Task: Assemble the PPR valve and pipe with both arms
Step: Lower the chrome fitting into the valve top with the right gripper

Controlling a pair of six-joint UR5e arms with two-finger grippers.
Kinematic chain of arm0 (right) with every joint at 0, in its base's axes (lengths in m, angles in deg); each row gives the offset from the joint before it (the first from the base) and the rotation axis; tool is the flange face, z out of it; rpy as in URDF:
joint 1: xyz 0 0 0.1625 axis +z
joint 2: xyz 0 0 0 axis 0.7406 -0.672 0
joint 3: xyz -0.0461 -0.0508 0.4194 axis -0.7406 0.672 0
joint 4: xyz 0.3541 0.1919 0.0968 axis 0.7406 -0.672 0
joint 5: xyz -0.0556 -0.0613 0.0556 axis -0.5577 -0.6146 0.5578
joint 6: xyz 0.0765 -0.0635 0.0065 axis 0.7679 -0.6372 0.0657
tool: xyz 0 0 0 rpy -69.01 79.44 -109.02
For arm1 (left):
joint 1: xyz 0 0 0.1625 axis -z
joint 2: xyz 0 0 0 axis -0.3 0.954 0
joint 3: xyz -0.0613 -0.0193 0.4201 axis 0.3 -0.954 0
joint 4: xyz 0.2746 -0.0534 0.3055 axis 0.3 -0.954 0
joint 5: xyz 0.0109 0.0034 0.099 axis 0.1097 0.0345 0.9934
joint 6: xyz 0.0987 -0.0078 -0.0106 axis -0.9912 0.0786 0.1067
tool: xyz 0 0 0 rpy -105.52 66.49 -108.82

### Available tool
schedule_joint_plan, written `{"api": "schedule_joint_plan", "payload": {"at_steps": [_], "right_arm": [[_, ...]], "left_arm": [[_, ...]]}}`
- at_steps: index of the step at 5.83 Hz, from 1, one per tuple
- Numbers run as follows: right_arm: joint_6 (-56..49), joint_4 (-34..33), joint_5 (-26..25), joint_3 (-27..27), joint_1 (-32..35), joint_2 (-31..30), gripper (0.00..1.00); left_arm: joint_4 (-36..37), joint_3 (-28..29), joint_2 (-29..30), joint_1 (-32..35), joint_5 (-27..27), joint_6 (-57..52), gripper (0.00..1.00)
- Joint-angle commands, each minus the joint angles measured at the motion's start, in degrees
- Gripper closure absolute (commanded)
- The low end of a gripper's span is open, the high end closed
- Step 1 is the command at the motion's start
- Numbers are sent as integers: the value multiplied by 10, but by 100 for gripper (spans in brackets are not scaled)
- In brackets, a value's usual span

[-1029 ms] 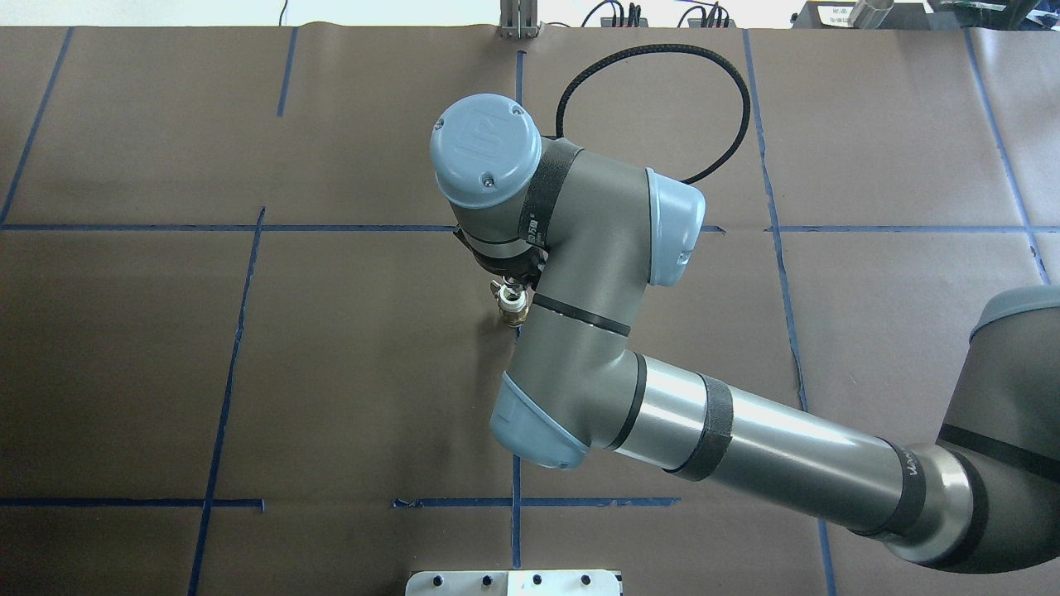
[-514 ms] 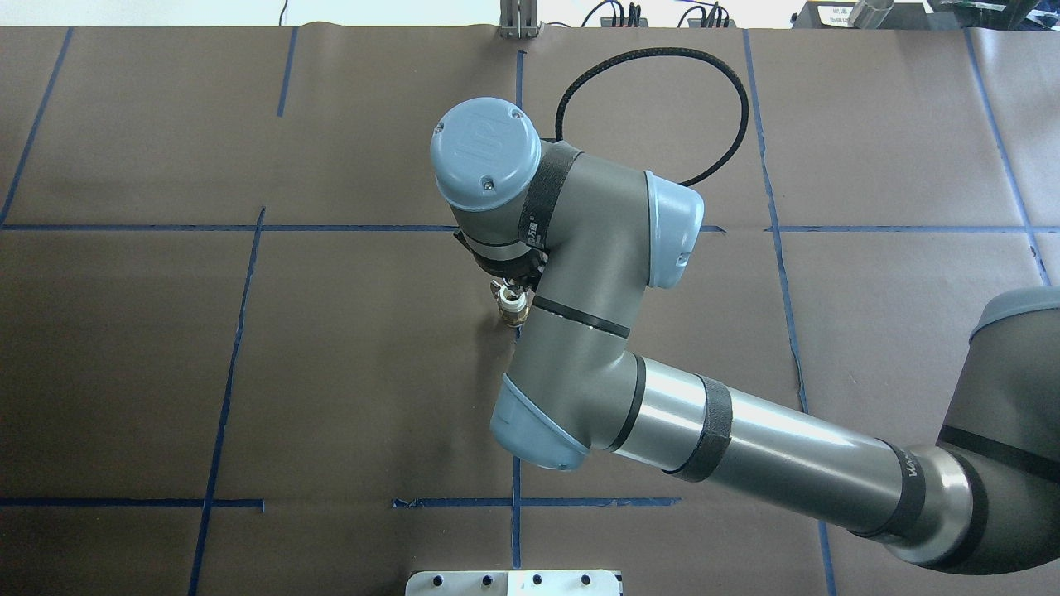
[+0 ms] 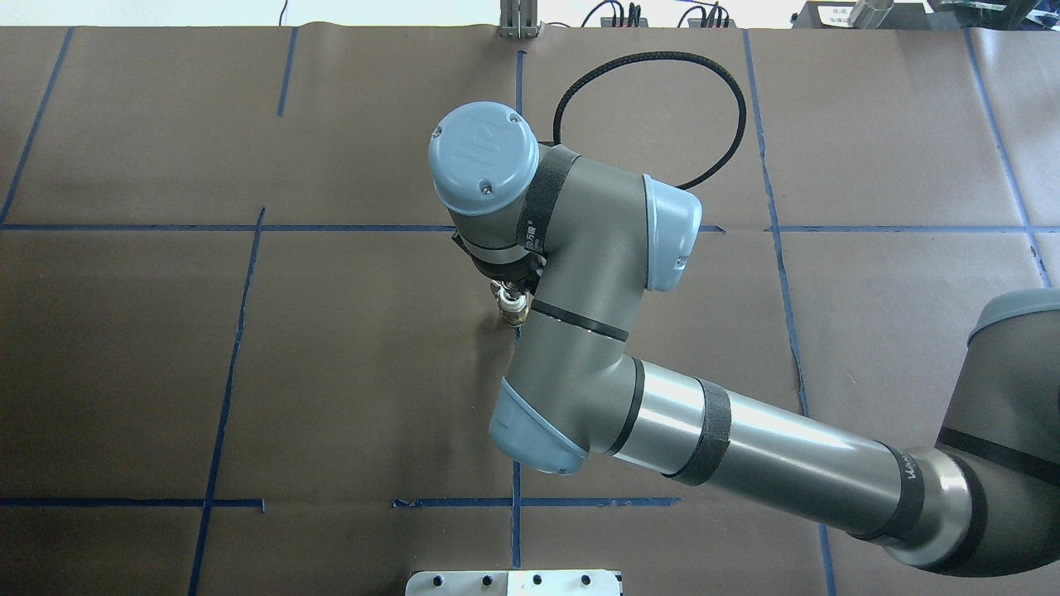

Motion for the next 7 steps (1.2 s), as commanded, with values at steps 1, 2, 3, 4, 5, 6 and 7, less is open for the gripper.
{"api": "schedule_joint_plan", "payload": {"at_steps": [1,2,3,4,5,6,7], "right_arm": [[1,0,0,1,-4,-1,100],[1,-1,0,1,-5,-1,100],[0,0,0,2,-5,-2,100],[-1,1,-1,9,-4,-1,100],[-7,2,-1,11,-3,-1,100],[-7,2,-1,12,-3,-1,100],[-8,2,-1,12,-3,-2,100]], "left_arm": [[0,0,0,0,0,0,0],[1,0,0,0,0,0,0],[1,0,0,0,0,0,0],[0,0,0,0,0,0,0],[0,0,0,0,0,0,0],[0,-1,0,0,0,0,0],[1,-1,1,0,0,0,0]]}}
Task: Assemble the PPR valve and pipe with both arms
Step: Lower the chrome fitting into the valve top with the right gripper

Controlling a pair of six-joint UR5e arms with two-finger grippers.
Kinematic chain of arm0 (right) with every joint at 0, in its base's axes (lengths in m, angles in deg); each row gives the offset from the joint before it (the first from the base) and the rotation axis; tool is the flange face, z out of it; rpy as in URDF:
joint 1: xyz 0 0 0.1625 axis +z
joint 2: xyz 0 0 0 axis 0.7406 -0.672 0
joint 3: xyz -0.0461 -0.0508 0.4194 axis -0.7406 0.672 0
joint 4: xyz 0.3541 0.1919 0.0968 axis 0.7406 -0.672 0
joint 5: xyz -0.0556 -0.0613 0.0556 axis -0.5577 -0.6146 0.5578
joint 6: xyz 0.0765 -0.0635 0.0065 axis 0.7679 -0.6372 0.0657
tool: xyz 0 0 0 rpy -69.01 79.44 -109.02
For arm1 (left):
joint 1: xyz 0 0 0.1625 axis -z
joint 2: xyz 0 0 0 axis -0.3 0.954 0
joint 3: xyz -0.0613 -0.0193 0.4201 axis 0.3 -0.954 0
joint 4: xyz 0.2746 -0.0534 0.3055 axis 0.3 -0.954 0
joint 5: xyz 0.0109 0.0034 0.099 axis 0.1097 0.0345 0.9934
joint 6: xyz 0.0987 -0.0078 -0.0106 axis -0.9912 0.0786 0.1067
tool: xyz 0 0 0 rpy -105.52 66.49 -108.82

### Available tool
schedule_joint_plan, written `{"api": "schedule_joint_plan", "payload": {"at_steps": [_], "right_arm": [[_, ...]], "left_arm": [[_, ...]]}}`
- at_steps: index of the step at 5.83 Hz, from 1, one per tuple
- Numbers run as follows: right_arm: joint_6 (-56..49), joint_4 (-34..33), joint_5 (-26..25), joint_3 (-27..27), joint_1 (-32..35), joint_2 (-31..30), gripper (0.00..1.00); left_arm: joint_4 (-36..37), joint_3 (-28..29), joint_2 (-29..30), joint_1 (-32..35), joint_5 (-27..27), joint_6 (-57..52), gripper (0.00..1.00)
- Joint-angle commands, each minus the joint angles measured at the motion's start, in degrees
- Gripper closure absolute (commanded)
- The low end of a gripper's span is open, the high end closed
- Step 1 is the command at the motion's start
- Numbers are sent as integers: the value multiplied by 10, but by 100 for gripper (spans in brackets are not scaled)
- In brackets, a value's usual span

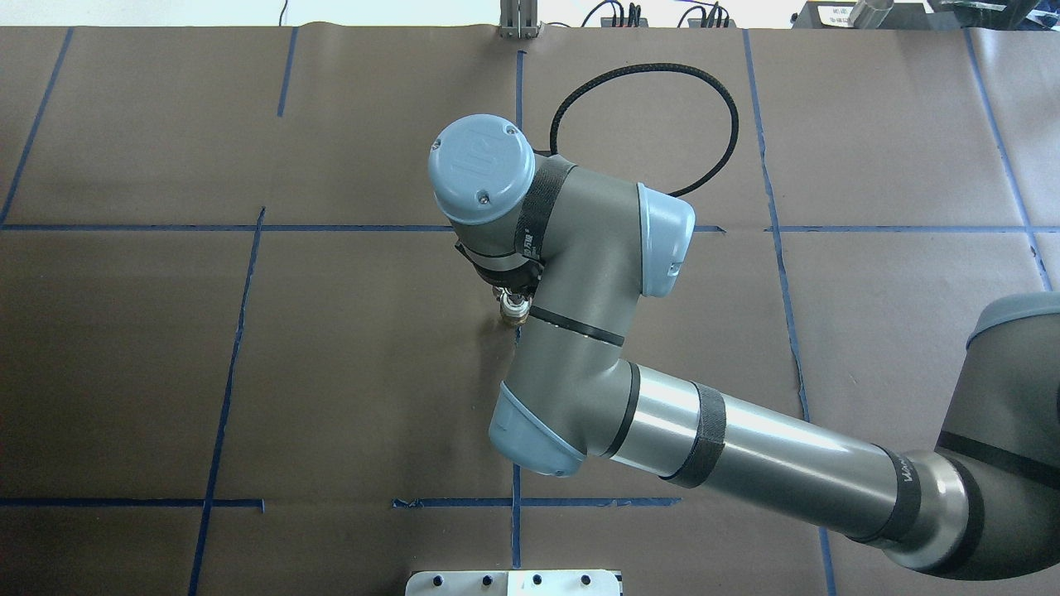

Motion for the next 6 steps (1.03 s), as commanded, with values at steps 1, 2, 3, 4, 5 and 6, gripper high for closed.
{"api": "schedule_joint_plan", "payload": {"at_steps": [1,2,3,4,5,6], "right_arm": [[-1,3,0,5,0,-1,100],[0,16,0,8,0,-1,96],[0,16,0,13,0,-1,82],[-2,16,0,14,0,-1,1],[-4,16,0,14,0,-1,0],[-12,16,0,14,0,-1,0]], "left_arm": [[0,0,1,-1,0,0,0],[1,0,2,0,0,1,0],[0,1,2,0,0,1,0],[1,1,3,0,0,1,0],[1,1,3,-1,0,1,0],[1,2,4,-1,0,1,0]]}}
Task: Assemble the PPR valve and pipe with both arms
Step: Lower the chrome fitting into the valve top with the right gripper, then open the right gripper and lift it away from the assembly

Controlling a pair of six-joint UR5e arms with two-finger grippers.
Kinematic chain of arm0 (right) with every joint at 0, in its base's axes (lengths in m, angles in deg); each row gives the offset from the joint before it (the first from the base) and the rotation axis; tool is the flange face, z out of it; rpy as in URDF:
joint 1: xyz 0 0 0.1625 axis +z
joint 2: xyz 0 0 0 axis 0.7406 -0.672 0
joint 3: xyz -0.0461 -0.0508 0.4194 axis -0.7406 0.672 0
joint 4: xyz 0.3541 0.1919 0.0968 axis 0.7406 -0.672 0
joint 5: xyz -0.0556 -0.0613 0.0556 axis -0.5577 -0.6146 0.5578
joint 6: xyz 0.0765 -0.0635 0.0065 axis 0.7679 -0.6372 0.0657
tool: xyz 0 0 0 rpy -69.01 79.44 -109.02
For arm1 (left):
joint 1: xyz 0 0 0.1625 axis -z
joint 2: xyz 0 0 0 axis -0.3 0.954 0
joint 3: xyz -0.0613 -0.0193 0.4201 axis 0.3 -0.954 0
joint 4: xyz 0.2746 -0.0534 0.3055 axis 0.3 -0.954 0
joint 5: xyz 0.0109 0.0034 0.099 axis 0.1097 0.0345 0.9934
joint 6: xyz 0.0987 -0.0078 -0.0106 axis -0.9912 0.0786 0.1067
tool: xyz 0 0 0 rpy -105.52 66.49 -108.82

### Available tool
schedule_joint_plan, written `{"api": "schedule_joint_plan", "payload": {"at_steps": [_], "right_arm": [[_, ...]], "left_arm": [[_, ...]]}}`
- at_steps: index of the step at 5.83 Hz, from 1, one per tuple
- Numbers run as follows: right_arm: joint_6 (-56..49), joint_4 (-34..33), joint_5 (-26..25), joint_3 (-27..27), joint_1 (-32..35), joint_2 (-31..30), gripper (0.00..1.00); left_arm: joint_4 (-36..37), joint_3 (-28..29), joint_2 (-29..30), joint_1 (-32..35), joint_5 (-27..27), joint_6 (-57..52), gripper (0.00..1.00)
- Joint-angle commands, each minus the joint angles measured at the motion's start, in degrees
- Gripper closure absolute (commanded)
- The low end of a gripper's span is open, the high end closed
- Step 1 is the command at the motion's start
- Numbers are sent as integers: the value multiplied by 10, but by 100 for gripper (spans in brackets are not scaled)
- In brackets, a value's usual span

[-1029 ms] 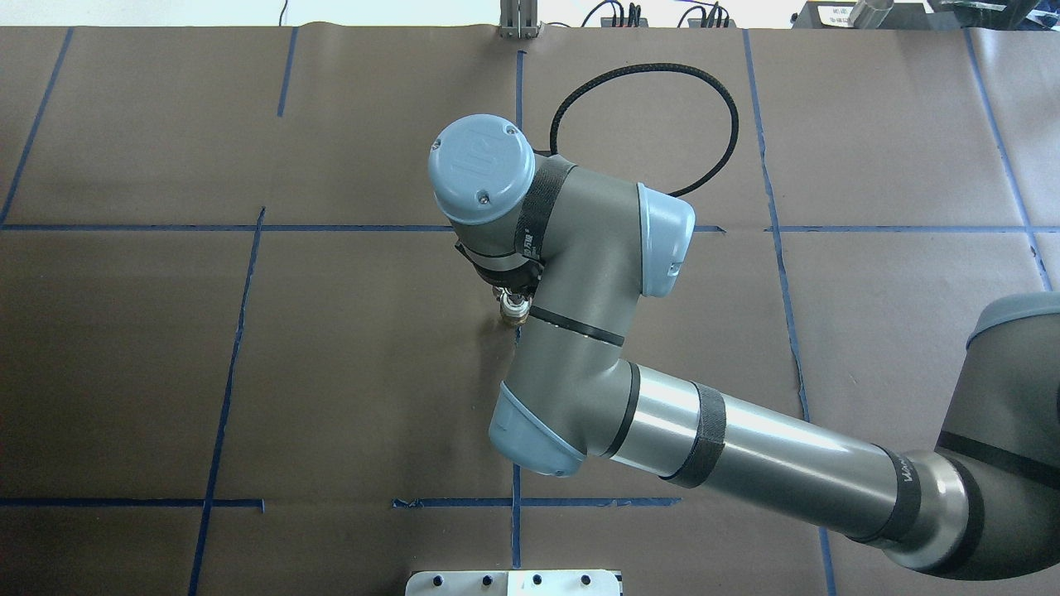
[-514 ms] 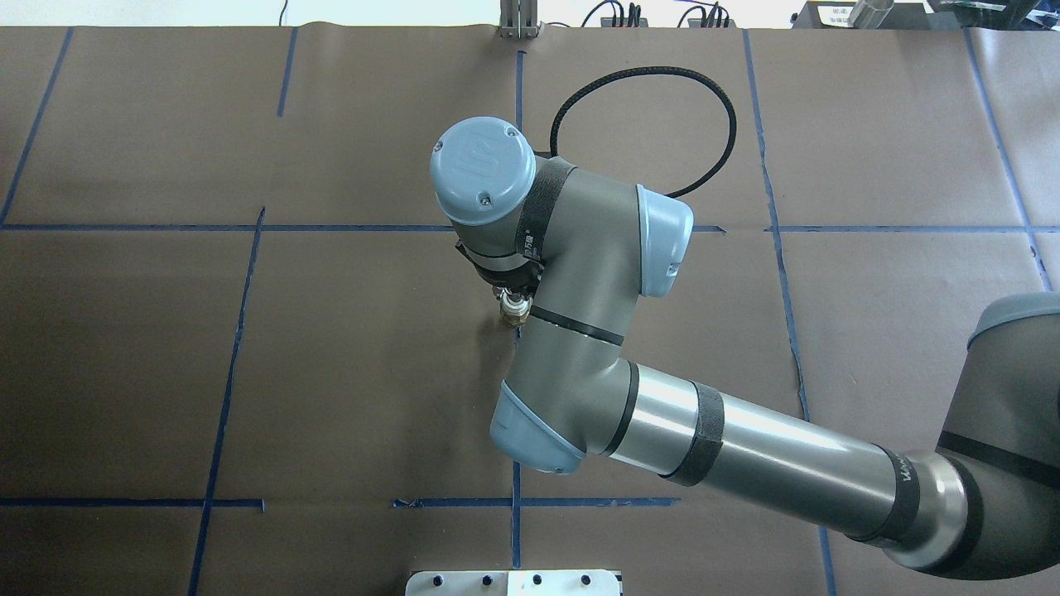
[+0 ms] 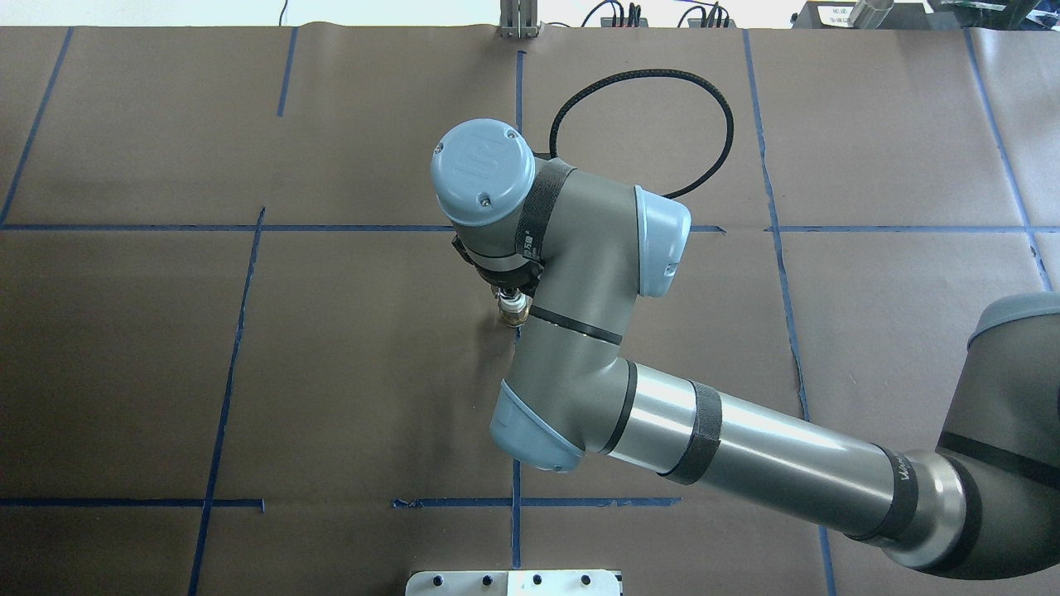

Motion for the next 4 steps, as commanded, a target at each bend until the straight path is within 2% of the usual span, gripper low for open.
{"api": "schedule_joint_plan", "payload": {"at_steps": [1,2,3,4], "right_arm": [[-40,-1,5,-4,9,1,0],[-112,-1,33,-2,39,-4,0],[-209,1,89,-2,91,-33,0],[-279,3,107,-1,136,-55,0]], "left_arm": [[0,2,1,1,0,0,0],[0,10,0,1,1,-1,0],[0,13,0,0,1,-3,0],[-1,26,-3,0,-1,-7,0]]}}
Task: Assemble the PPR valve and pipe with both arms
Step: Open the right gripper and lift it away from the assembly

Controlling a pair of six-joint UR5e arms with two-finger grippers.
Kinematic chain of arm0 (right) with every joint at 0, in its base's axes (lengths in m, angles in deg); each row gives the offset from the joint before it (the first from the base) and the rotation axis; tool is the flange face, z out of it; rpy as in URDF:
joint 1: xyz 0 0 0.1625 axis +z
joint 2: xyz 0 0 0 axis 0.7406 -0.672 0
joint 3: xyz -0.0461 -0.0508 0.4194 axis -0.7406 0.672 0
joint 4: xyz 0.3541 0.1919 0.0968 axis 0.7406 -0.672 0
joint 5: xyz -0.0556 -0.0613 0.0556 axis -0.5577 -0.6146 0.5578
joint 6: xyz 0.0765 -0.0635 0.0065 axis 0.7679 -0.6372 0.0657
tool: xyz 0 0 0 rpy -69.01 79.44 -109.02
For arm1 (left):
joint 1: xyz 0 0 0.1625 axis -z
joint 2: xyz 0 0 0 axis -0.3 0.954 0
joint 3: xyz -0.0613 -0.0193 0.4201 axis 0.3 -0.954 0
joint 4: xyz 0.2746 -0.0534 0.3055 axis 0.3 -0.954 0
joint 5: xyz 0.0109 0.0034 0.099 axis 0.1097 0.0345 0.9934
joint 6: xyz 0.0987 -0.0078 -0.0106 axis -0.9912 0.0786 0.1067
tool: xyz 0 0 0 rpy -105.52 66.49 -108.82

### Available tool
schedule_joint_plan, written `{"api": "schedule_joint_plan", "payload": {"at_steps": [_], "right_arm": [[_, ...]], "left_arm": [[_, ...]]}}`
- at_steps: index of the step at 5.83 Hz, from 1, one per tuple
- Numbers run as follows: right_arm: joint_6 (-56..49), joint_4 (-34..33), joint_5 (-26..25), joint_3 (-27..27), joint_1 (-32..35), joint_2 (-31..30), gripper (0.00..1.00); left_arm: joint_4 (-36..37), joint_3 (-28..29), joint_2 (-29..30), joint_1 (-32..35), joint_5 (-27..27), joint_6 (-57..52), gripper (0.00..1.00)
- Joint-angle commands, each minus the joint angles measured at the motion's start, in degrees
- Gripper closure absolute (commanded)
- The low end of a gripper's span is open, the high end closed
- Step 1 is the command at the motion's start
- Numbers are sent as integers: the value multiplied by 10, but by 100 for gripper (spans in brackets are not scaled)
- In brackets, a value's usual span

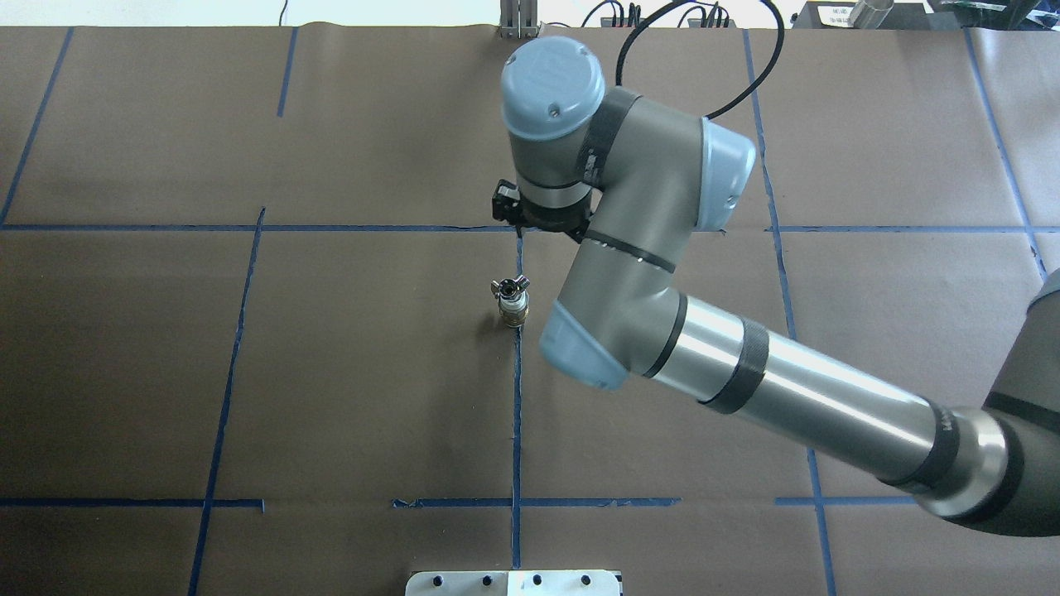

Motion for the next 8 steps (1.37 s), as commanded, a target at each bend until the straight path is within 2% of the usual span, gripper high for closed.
{"api": "schedule_joint_plan", "payload": {"at_steps": [1,2,3,5,6,8], "right_arm": [[-156,2,49,2,89,-47,0],[-226,0,112,2,145,-73,0],[-352,0,139,1,206,-120,0],[-613,2,160,-4,298,-235,0],[-691,32,186,-8,344,-304,0],[-742,177,200,-9,407,-457,0]], "left_arm": [[-2,8,-3,0,-2,-6,0],[-37,12,-5,0,-2,-2,0],[-31,17,-14,0,1,-2,0],[-38,19,-18,-2,3,-4,0],[-36,19,-21,-2,2,-4,0],[-38,19,-19,-3,2,-3,0]]}}
